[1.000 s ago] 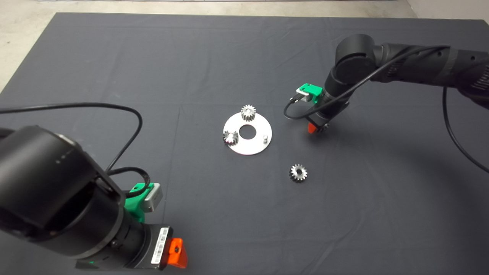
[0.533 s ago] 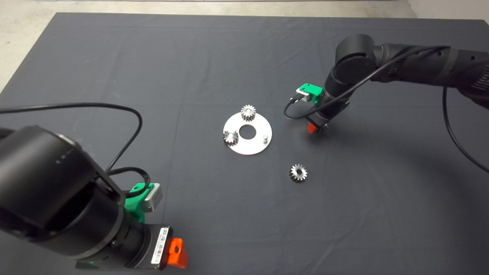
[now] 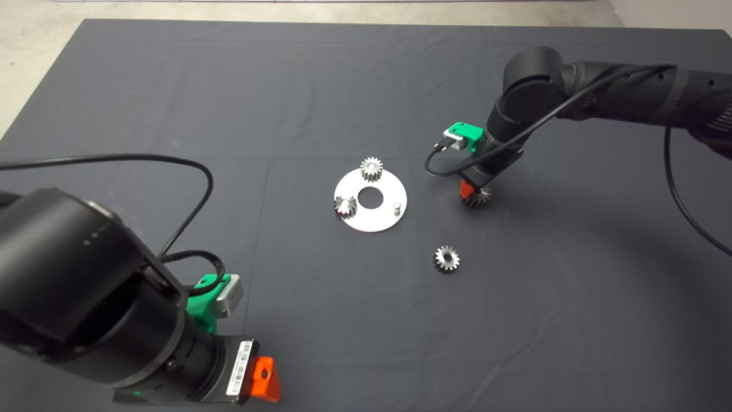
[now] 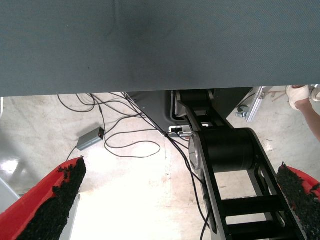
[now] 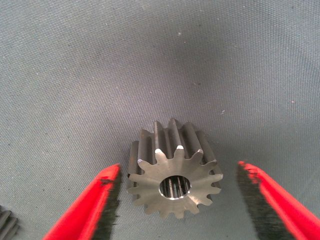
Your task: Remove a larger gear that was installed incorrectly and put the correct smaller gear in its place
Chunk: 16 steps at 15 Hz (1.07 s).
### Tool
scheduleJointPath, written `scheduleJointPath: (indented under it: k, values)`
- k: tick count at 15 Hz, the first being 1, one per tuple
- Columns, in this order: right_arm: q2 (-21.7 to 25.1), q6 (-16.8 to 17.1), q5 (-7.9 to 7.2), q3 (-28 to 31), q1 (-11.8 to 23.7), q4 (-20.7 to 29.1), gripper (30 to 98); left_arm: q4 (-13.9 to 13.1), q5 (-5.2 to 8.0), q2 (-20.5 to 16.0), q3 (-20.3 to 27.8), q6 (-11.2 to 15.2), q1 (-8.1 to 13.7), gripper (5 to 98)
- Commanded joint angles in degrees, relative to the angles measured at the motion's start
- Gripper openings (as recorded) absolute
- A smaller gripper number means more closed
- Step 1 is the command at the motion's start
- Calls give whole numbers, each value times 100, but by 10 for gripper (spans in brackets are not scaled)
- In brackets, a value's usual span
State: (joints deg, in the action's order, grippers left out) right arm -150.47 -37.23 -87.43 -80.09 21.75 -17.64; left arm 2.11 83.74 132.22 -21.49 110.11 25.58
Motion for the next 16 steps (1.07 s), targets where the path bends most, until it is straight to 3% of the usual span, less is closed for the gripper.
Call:
scheduleJointPath:
  k: [1,3,4,6,8,11,16]
  values:
    - [4,-30,-582,428,630,490,628,-79,-7,-7,112,28,62,982]
    - [4,-41,-582,668,1126,753,628,-79,-7,-7,112,28,62,982]
    - [-23,-65,-582,803,1331,797,662,-79,-7,-7,112,28,62,982]
    - [-67,-65,-582,839,1543,1191,673,-79,-7,-7,112,28,62,982]
    - [-75,-58,-582,974,1544,1431,732,-79,-7,-7,112,28,62,982]
    - [-67,-65,-582,1630,1526,1465,756,-79,-5,-7,112,28,62,982]
    - [-40,-50,-600,2154,1326,1465,829,-79,11,-14,112,28,62,982]
